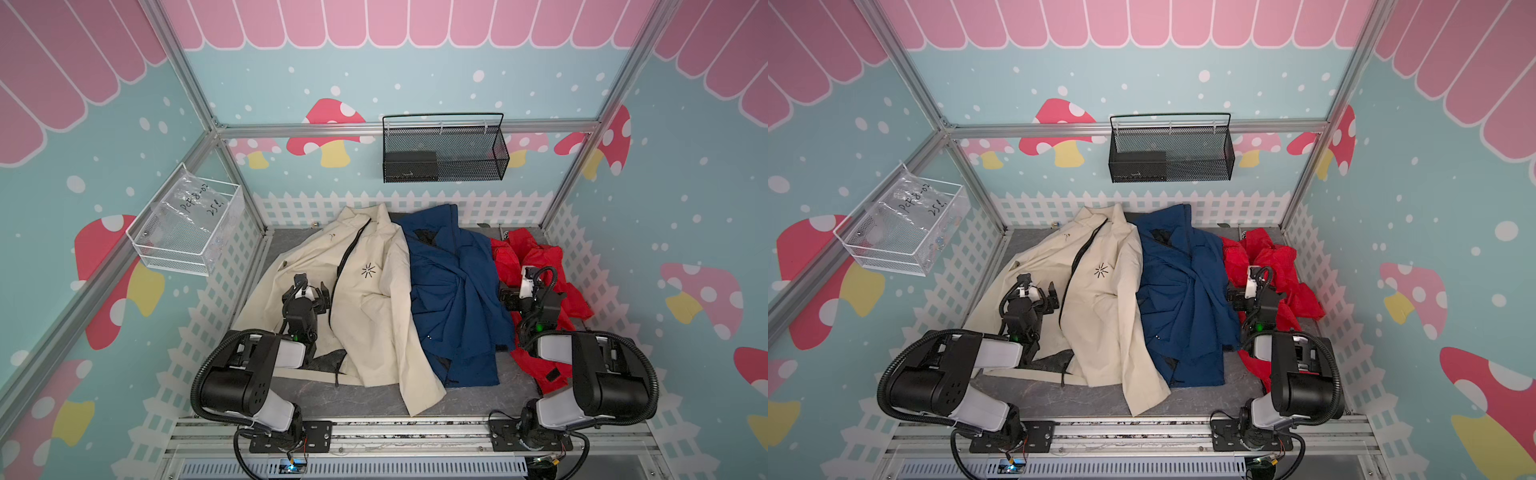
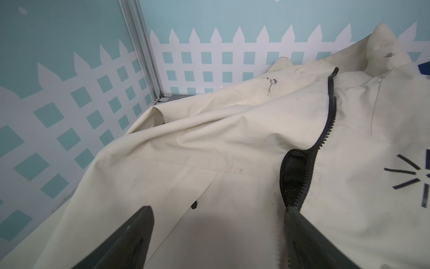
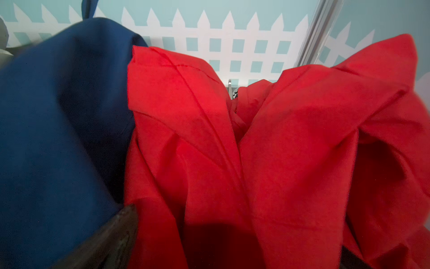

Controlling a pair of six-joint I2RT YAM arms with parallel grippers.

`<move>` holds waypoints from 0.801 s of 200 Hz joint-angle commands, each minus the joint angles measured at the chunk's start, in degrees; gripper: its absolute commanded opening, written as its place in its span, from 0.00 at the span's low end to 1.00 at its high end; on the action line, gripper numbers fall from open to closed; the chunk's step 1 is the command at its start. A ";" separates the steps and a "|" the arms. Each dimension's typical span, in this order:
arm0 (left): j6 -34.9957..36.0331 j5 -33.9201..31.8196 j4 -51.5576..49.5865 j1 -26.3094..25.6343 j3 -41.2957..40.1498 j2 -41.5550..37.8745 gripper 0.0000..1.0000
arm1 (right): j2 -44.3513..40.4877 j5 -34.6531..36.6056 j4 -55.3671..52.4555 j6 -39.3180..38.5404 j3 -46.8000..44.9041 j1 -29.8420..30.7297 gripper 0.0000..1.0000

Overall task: Unzip the jacket
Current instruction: Reset both arms

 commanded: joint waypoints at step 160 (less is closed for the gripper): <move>-1.81 -2.76 -2.87 0.57 2.15 0.22 1.00 | 0.81 5.12 21.88 -4.43 -10.93 3.84 1.00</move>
